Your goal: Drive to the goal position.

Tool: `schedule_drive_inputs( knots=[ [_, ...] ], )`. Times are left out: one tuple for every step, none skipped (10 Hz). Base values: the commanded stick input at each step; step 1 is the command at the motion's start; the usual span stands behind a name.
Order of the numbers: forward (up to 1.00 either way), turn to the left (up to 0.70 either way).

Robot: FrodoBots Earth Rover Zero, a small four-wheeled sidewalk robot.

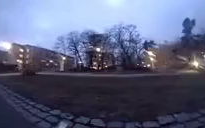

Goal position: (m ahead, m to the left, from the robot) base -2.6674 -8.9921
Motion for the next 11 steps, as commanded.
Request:
schedule_drive_inputs(
  knots=[
    [0.0, -0.5],
    [0.0, -0.5],
    [0.0, -0.5],
    [0.0, -0.5],
    [0.0, -0.5],
    [0.0, -0.5],
    [0.0, -0.5],
    [0.0, -0.5],
    [0.0, -0.5],
    [0.0, -0.5],
    [0.0, -0.5]
  ],
)
